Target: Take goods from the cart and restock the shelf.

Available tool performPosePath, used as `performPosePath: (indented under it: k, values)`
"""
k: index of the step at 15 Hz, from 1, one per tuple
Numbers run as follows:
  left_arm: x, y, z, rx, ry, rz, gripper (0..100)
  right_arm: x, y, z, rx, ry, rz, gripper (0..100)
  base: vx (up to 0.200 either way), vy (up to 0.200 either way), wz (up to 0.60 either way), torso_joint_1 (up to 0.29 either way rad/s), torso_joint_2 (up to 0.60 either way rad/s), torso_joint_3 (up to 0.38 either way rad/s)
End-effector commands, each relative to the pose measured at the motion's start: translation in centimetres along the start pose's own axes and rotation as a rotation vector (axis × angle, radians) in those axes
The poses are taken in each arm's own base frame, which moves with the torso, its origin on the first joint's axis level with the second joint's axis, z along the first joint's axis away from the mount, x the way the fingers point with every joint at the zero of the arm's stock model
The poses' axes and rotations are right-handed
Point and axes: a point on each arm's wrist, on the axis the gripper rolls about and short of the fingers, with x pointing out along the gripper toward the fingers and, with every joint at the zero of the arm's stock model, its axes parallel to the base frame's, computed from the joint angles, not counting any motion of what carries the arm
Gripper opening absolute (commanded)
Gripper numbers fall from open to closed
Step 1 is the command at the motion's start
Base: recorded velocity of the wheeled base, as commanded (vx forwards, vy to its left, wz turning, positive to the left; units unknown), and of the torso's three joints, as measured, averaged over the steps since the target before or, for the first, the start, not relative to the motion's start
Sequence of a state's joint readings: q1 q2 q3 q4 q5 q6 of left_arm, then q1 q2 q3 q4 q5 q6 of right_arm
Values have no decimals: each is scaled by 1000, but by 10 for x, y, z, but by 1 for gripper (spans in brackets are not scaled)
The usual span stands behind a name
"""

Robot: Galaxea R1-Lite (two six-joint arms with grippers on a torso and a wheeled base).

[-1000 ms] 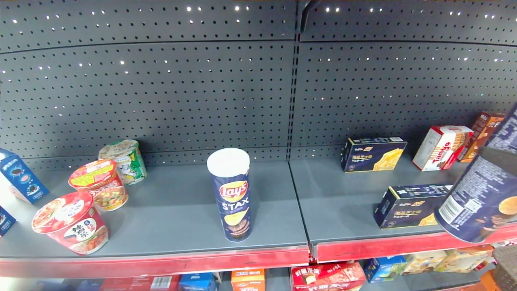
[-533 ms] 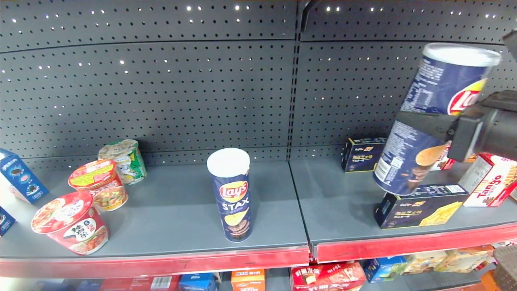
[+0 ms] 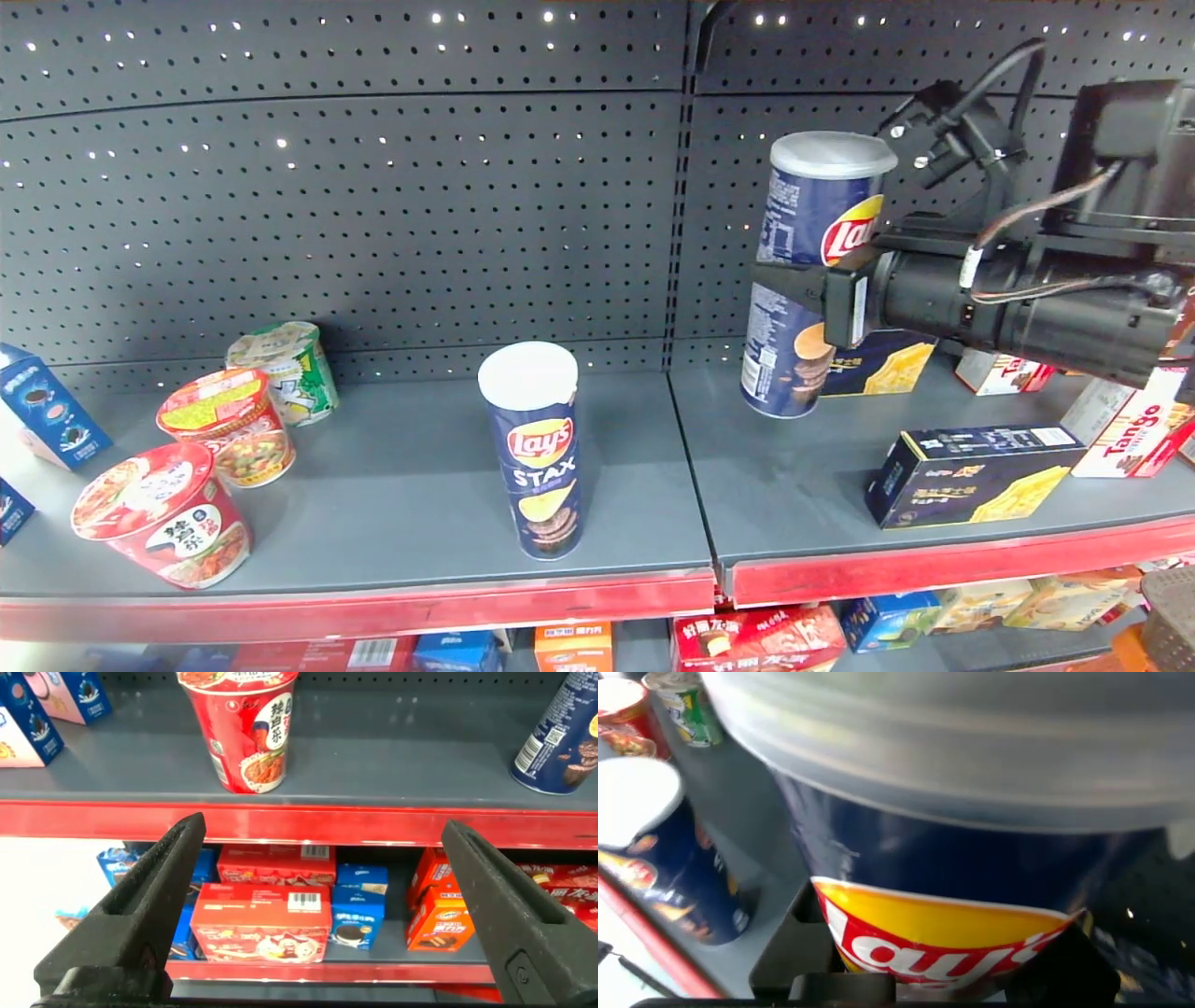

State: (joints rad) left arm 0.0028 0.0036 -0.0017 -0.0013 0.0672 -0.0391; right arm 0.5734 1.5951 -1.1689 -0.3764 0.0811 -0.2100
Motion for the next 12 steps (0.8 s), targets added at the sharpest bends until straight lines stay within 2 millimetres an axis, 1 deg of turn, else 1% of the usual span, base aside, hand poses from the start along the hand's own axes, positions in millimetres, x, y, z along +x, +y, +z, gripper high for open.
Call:
performPosePath:
  k: [1,2,3,4,6,7,8,9,11,12]
  values:
    - [0,0,0,0,4,1,100,38,3,-11,-6,28,19,0,0,0,0,0,0,0]
    - [0,0,0,0,4,1,100,39,3,-11,-6,27,19,0,0,0,0,0,0,0]
    - [0,0,0,0,4,1,100,55,8,-11,-8,12,44,0,0,0,0,0,0,0]
    - [0,0,0,0,4,1,100,61,10,-12,-9,7,66,0,0,0,0,0,0,0]
    - [0,0,0,0,4,1,100,62,11,-15,-13,5,61,0,0,0,0,0,0,0]
    - [0,0,0,0,4,1,100,57,9,-12,-24,2,39,0,0,0,0,0,0,0]
    - [0,0,0,0,4,1,100,48,9,-4,-35,-11,-2,0,0,0,0,0,0,0]
    - [0,0,0,0,4,1,100,37,9,-1,-36,-1,-55,0,0,0,0,0,0,0]
    - [0,0,0,0,4,1,100,15,18,-9,-43,44,-112,0,0,0,0,0,0,0]
    - [0,0,0,0,4,1,100,9,21,-11,-50,55,-136,0,0,0,0,0,0,0]
